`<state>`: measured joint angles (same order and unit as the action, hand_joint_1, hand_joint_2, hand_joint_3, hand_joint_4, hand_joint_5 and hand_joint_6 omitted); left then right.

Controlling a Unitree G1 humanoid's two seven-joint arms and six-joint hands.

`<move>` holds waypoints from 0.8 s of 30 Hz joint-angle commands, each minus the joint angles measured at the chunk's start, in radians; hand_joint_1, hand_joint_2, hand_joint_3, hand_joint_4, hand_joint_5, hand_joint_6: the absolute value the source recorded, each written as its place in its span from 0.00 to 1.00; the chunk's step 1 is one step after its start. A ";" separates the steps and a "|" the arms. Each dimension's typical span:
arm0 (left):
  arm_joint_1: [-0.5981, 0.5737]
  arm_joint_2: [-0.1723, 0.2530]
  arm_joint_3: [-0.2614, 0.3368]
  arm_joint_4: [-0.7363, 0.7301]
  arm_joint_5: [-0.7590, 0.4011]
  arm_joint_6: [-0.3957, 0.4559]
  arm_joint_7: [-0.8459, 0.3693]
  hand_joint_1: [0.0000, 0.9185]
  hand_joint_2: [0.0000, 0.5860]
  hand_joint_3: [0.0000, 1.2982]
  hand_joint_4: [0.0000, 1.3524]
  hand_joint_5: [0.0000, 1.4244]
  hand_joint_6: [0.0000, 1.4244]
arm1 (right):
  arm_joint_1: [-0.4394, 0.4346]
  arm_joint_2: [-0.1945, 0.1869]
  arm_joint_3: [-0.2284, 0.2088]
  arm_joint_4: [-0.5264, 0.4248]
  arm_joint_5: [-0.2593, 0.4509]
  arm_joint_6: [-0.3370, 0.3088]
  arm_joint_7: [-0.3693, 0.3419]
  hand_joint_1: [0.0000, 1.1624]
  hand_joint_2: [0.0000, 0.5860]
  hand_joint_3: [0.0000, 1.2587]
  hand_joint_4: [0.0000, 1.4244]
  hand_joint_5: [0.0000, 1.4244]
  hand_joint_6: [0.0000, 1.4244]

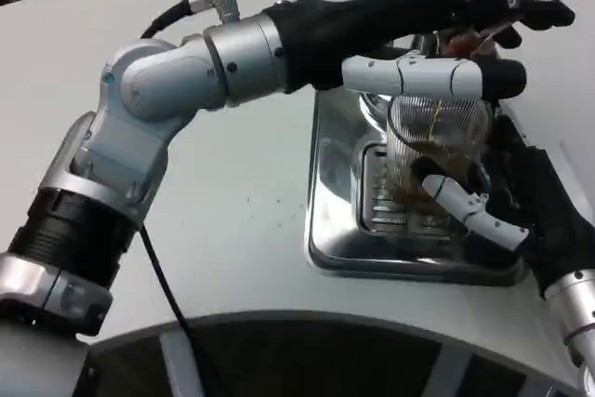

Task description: Grasp the cup under the faucet to collect the drink, then remove the cup.

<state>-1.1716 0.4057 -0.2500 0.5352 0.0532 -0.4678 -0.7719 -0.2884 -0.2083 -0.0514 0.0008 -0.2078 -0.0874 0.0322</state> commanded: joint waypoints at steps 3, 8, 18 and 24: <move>0.000 -0.007 -0.031 0.033 0.040 -0.017 -0.035 0.00 0.22 0.15 0.10 0.14 0.16 | -0.002 -0.004 0.002 0.023 0.011 -0.022 -0.005 0.50 0.44 0.01 0.04 0.07 0.00; -0.009 -0.007 -0.035 0.050 0.046 -0.027 -0.035 0.00 0.22 0.15 0.10 0.14 0.16 | -0.012 -0.001 0.005 0.036 0.012 -0.027 -0.004 0.50 0.44 0.01 0.04 0.07 0.00; -0.023 -0.014 -0.045 0.075 0.053 -0.048 -0.035 0.00 0.22 0.15 0.10 0.13 0.16 | -0.015 0.002 0.006 0.043 0.015 -0.031 -0.005 0.50 0.44 0.02 0.04 0.08 0.00; -0.029 -0.016 -0.050 0.083 0.062 -0.060 -0.033 0.00 0.22 0.15 0.10 0.13 0.16 | -0.015 0.006 0.008 0.043 0.018 -0.030 -0.005 0.50 0.44 0.02 0.04 0.08 0.00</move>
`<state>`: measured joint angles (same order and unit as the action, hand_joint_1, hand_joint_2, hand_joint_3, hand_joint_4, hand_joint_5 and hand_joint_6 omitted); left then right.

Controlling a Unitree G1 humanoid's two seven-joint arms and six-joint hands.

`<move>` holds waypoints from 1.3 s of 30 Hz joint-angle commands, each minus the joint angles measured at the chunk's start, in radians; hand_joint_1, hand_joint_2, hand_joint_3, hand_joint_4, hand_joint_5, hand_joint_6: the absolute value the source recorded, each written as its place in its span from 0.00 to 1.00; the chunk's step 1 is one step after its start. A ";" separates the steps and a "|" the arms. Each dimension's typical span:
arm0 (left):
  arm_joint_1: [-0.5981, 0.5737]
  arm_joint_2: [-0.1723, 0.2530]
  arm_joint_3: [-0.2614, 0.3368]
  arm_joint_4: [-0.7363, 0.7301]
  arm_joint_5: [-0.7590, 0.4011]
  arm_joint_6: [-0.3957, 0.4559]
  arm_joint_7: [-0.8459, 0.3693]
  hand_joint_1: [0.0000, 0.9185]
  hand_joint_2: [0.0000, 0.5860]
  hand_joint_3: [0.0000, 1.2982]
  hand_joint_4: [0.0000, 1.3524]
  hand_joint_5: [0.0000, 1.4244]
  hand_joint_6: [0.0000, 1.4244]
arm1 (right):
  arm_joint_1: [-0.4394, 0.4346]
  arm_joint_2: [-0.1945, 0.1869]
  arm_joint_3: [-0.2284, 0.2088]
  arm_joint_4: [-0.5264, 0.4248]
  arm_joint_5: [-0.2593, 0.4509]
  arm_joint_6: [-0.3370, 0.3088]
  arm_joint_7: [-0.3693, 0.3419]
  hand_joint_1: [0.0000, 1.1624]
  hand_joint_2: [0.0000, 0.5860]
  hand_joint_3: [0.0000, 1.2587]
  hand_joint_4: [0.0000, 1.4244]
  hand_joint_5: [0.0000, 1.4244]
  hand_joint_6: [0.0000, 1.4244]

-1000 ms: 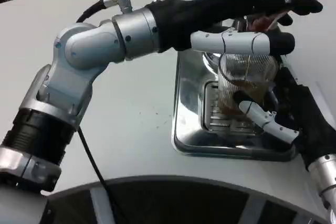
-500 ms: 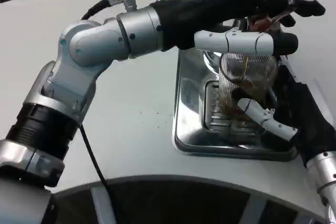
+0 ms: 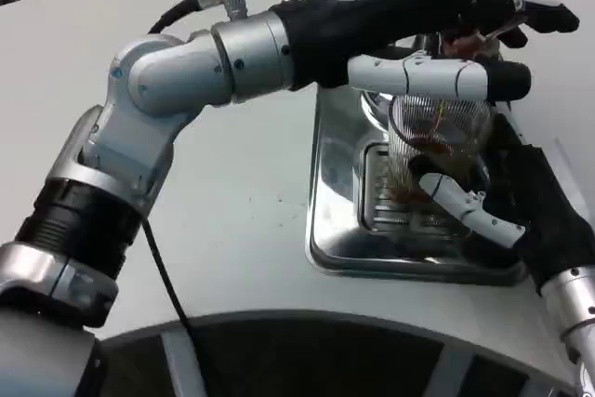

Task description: Grasp the cup under the faucet to collect the drink, then remove the cup.

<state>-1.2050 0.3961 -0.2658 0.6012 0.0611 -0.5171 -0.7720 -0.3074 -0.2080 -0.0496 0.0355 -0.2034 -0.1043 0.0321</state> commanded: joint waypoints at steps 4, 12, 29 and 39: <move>0.005 -0.008 -0.036 0.017 0.067 -0.018 -0.034 0.00 0.22 0.15 0.10 0.13 0.16 | 0.004 0.006 0.009 0.008 0.018 -0.014 -0.006 0.50 0.44 0.02 0.04 0.08 0.00; 0.006 -0.011 -0.036 0.013 0.067 -0.013 -0.037 0.00 0.22 0.15 0.10 0.13 0.16 | 0.008 0.012 0.017 0.003 0.024 -0.013 -0.008 0.50 0.44 0.02 0.05 0.08 0.00; 0.026 0.003 -0.034 -0.039 0.062 0.010 -0.047 0.00 0.22 0.15 0.10 0.13 0.16 | 0.016 0.039 0.034 0.011 0.042 -0.020 -0.034 0.50 0.44 0.03 0.06 0.10 0.00; 0.038 0.013 -0.036 -0.077 0.065 0.032 -0.049 0.00 0.23 0.15 0.10 0.13 0.16 | 0.033 0.050 0.051 -0.002 0.018 -0.041 -0.068 0.51 0.43 0.04 0.07 0.11 0.00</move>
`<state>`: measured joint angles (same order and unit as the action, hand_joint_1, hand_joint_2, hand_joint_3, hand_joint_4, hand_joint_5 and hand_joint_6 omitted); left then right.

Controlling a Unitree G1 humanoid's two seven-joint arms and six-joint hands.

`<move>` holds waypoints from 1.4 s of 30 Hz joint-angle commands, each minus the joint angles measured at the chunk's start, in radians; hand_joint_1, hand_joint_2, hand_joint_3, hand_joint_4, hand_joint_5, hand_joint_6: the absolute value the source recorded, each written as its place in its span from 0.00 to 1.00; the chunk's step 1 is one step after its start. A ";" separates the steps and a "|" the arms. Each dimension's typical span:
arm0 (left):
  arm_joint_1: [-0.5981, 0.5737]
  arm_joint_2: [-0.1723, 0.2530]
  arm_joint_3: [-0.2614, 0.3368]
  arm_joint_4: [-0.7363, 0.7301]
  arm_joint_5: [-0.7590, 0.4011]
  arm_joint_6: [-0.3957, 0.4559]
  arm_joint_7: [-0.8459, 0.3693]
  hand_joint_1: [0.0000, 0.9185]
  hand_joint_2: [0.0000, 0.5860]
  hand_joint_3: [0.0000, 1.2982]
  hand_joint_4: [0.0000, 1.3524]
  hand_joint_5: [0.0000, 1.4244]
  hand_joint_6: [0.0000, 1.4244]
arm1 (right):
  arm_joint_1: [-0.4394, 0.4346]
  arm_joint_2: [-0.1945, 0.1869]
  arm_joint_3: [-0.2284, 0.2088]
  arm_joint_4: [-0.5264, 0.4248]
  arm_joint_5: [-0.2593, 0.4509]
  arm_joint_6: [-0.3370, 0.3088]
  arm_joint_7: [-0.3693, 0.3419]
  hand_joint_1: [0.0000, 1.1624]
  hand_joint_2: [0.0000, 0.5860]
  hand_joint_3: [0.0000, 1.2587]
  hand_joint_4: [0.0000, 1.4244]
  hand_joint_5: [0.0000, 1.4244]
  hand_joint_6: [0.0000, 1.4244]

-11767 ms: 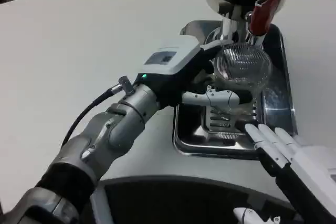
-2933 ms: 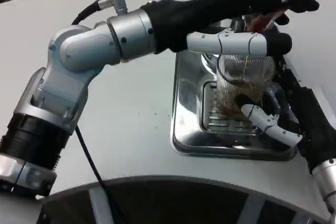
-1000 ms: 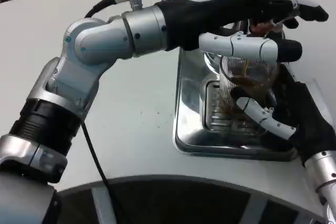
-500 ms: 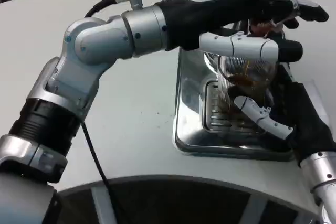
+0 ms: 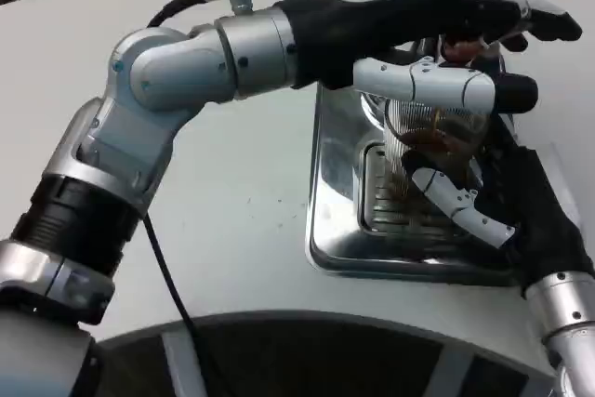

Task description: Grasp the cup under the faucet to collect the drink, then remove the cup.

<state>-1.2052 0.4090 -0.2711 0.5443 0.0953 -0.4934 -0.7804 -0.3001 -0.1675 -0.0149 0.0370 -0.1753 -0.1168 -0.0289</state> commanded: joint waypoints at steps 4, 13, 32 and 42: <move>0.042 0.005 -0.031 -0.035 0.029 0.016 -0.042 0.00 0.23 0.15 0.10 0.13 0.16 | 0.034 0.019 0.026 -0.001 -0.025 -0.041 -0.030 0.52 0.43 0.04 0.08 0.11 0.01; 0.055 0.012 -0.033 -0.061 0.031 0.030 -0.045 0.00 0.23 0.15 0.11 0.14 0.16 | 0.051 0.051 0.051 -0.003 -0.073 -0.036 -0.096 0.55 0.42 0.04 0.08 0.12 0.00; 0.079 0.040 -0.031 -0.101 0.028 0.051 -0.049 0.00 0.25 0.16 0.12 0.14 0.17 | 0.027 0.124 0.079 0.039 -0.135 -0.005 -0.192 0.56 0.41 0.02 0.07 0.13 0.00; 0.085 0.045 -0.031 -0.100 0.028 0.050 -0.049 0.00 0.26 0.16 0.12 0.14 0.17 | 0.000 0.133 0.080 0.084 -0.149 -0.003 -0.221 0.56 0.41 0.01 0.06 0.13 0.00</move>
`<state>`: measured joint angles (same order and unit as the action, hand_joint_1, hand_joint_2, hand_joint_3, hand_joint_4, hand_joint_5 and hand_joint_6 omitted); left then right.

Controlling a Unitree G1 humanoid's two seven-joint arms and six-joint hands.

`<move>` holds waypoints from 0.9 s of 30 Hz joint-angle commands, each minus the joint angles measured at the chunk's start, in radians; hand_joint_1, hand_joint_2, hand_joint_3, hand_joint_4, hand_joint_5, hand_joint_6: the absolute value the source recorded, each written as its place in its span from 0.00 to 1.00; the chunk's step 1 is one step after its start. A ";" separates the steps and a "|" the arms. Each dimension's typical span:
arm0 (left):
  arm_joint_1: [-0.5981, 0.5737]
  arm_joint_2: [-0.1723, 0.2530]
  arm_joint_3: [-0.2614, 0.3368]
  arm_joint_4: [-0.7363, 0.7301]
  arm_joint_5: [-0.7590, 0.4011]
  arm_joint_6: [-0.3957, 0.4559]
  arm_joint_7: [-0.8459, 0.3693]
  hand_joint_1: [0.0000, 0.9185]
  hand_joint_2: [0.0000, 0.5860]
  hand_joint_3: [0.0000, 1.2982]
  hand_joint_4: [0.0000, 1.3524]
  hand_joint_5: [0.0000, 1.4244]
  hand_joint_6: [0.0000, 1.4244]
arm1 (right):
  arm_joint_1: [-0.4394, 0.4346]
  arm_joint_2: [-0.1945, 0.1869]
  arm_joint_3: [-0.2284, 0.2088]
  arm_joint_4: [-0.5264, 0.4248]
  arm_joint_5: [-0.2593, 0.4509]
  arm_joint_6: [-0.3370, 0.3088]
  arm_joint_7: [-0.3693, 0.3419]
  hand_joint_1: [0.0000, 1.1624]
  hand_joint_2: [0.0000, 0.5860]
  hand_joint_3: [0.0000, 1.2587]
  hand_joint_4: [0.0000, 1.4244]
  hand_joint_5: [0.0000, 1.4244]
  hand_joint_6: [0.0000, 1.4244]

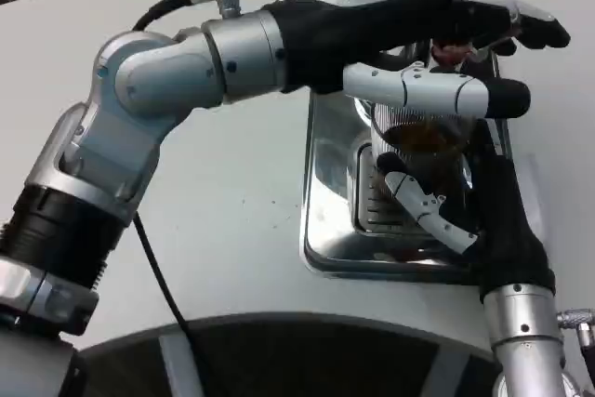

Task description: Grasp the cup under the faucet to collect the drink, then remove the cup.

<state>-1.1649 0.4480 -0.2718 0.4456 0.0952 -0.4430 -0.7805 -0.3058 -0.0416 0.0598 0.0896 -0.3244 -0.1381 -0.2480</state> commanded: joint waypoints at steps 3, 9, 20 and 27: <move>0.042 0.006 -0.030 0.005 0.029 -0.002 -0.047 0.00 0.26 0.16 0.12 0.14 0.17 | -0.003 0.007 0.005 0.043 -0.002 0.021 -0.006 0.56 0.41 0.01 0.06 0.13 0.00; 0.041 0.008 -0.031 0.010 0.033 -0.003 -0.046 0.00 0.26 0.16 0.12 0.14 0.17 | -0.016 0.012 0.009 0.065 -0.003 0.019 -0.017 0.56 0.41 0.01 0.08 0.13 0.00; 0.047 0.018 -0.031 0.004 0.037 0.001 -0.046 0.00 0.26 0.16 0.12 0.14 0.17 | -0.037 0.040 0.019 0.105 -0.023 0.028 -0.068 0.56 0.41 0.10 0.16 0.20 0.07; 0.061 0.027 -0.021 -0.020 0.033 0.004 -0.038 0.00 0.24 0.16 0.13 0.14 0.17 | -0.043 0.057 0.026 0.124 -0.026 0.012 -0.104 0.56 0.41 0.17 0.21 0.24 0.14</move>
<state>-1.1569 0.4582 -0.2681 0.4379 0.0957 -0.4428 -0.7790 -0.3687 -0.0024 0.0784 0.1797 -0.3513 -0.1385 -0.3453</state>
